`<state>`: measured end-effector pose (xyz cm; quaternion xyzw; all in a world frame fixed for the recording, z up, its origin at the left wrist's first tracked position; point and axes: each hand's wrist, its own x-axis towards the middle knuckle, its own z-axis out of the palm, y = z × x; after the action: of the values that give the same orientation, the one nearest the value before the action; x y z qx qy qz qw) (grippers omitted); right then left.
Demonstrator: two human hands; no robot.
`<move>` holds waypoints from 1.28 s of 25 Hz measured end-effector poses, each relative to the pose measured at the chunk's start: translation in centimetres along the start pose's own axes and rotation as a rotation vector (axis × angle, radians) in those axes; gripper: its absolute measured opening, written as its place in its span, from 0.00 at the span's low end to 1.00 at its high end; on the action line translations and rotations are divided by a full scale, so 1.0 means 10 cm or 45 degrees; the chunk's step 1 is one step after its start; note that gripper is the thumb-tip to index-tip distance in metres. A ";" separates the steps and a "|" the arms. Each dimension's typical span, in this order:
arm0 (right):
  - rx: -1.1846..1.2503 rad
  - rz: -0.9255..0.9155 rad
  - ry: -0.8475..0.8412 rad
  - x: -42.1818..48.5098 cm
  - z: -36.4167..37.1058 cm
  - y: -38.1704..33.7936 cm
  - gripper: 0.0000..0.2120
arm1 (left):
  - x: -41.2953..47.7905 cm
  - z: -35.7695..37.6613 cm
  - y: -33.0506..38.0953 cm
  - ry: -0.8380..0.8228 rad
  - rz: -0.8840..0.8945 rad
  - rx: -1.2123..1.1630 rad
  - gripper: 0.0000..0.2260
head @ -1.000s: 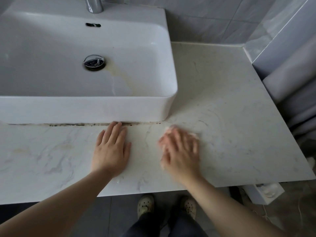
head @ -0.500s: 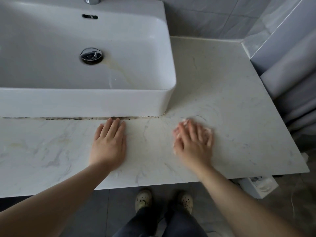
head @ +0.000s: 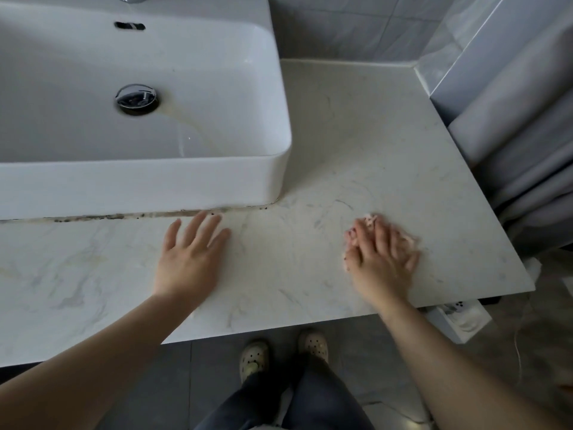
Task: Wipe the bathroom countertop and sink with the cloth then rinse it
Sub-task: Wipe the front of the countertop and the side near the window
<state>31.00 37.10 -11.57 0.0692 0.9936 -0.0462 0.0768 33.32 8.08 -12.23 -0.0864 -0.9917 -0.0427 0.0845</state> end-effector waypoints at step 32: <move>0.107 -1.018 0.198 0.49 0.07 -0.06 0.21 | 0.40 0.17 1.10 -0.116 -0.491 -0.058 0.28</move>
<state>26.21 37.11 -13.00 -0.3160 0.9423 -0.1077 -0.0253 31.10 19.66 -12.38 0.1013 -0.9915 -0.0767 0.0278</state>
